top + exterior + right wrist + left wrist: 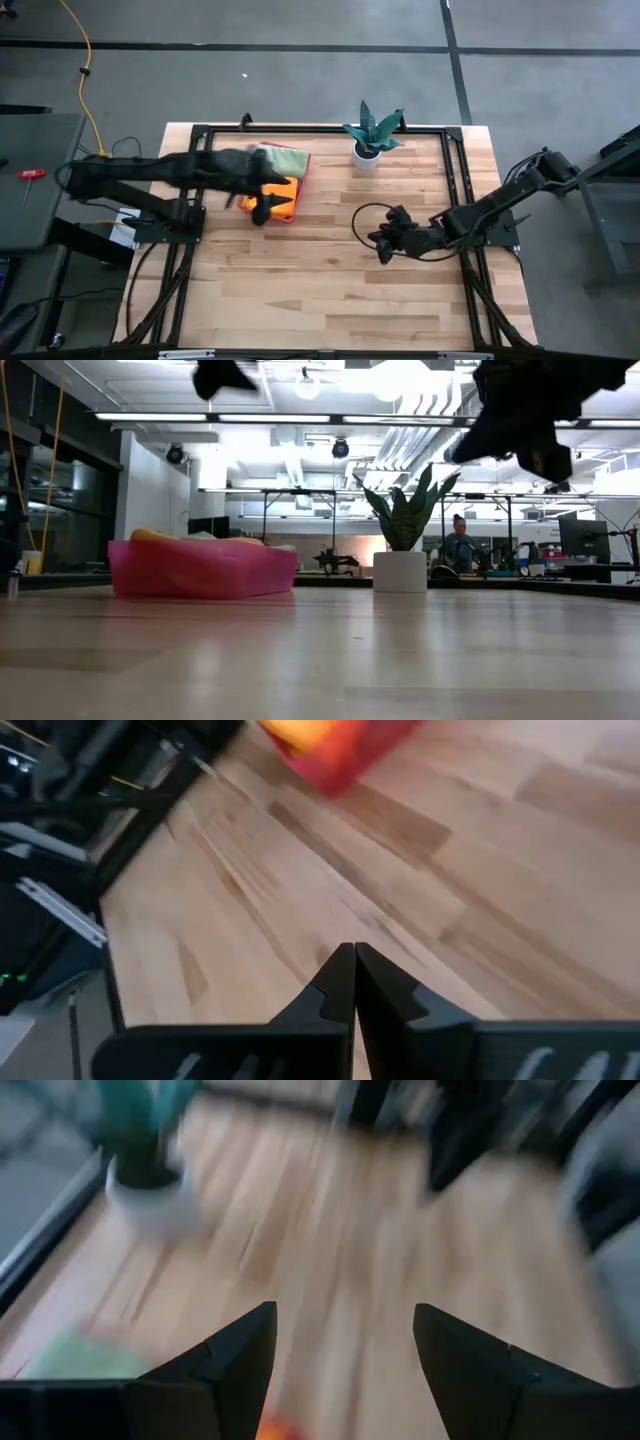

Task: Fold microfiber towels
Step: Return to Home Position

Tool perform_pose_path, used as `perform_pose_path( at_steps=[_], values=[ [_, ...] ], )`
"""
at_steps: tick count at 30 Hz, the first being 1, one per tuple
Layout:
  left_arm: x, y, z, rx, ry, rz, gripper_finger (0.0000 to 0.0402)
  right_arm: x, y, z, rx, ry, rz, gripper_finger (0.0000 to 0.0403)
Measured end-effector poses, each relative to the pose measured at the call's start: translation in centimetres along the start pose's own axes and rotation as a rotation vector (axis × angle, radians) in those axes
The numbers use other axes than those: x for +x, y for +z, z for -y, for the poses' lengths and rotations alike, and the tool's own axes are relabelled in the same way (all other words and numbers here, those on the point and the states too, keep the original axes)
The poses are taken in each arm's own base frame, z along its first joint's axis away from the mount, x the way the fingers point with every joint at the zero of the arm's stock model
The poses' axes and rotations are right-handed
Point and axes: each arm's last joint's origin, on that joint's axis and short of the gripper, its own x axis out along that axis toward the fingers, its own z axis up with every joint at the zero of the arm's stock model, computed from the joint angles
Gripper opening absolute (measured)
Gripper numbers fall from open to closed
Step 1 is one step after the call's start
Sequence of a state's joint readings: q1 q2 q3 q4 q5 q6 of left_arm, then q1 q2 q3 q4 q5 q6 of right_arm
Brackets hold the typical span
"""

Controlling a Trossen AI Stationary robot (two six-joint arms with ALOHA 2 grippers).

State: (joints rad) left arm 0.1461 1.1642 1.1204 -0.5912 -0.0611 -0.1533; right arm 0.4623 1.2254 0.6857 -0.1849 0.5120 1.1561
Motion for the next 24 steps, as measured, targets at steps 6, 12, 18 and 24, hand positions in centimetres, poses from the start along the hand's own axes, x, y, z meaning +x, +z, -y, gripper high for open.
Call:
perform_pose_path(
  at_steps=[6, 12, 18, 24],
  values=[
    [-3.6, -3.2, 0.8, -0.137, -0.125, 0.467, 0.0201, -1.4, 2.3, -0.4, -0.059, 0.087, 0.092, 0.0],
    [-4.8, -7.4, 0.6, -0.223, -0.168, 0.651, 0.0148, -2.8, 4.9, -0.8, -0.104, 0.201, 0.214, 0.0],
    [-4.5, -11.1, 0.1, -0.229, -0.154, 0.648, 0.0021, -4.4, 6.6, -1.1, -0.224, 0.291, 0.306, 0.0],
    [-4.6, -14.0, -1.8, -0.251, -0.115, 0.65, 0.0002, -5.7, 7.1, -1.0, -0.253, 0.325, 0.339, 0.0]
  ],
)
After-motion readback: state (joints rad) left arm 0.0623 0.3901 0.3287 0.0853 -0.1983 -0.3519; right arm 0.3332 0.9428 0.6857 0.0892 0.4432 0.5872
